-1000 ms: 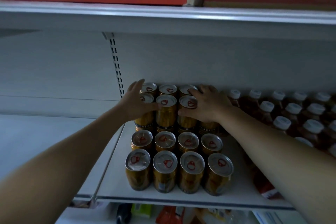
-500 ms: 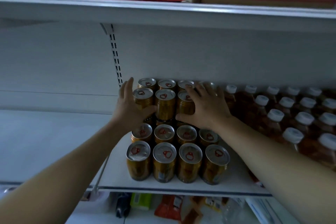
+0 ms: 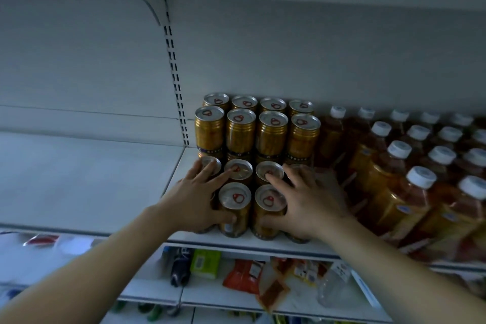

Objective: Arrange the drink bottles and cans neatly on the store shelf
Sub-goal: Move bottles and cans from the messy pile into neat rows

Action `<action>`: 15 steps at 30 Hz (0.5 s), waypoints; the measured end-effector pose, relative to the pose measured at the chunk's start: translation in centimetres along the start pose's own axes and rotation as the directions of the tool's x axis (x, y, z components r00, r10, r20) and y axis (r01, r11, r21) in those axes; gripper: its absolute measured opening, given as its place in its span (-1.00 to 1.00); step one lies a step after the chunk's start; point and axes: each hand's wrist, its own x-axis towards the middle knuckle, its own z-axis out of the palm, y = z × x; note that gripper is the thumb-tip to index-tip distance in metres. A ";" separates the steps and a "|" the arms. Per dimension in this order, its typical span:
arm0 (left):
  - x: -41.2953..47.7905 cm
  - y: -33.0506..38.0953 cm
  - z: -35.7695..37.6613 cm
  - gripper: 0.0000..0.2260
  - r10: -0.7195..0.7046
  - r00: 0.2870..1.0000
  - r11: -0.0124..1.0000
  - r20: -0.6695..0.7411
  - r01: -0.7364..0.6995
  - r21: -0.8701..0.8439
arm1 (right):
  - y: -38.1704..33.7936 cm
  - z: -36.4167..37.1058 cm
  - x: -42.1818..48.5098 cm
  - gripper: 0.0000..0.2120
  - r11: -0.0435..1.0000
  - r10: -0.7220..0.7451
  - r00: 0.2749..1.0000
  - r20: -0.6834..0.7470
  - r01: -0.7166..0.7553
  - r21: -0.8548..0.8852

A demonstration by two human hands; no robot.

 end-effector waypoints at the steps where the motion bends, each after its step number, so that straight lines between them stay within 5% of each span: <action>1: 0.0 -0.1 0.0 0.02 0.011 1.000 1.000 0.002 -0.011 0.001 | -0.1 0.0 0.0 0.00 1.000 0.001 1.000 0.005 -0.001 -0.009; 4: 0.4 -0.6 0.0 0.13 0.032 0.999 0.999 0.023 -0.032 0.025 | -0.1 0.2 0.2 0.02 0.999 -0.009 1.000 -0.009 0.008 -0.032; 12: 0.2 0.7 -2.2 0.00 -0.037 0.990 0.998 0.135 0.029 0.061 | -0.3 -0.9 -0.5 0.02 1.000 -0.001 0.999 0.047 0.003 -0.030; 15: 0.8 1.0 -3.7 -0.06 0.008 0.996 1.000 0.085 -0.010 0.023 | -0.3 -3.3 -1.8 0.00 0.994 -0.003 0.998 -0.066 -0.005 -0.111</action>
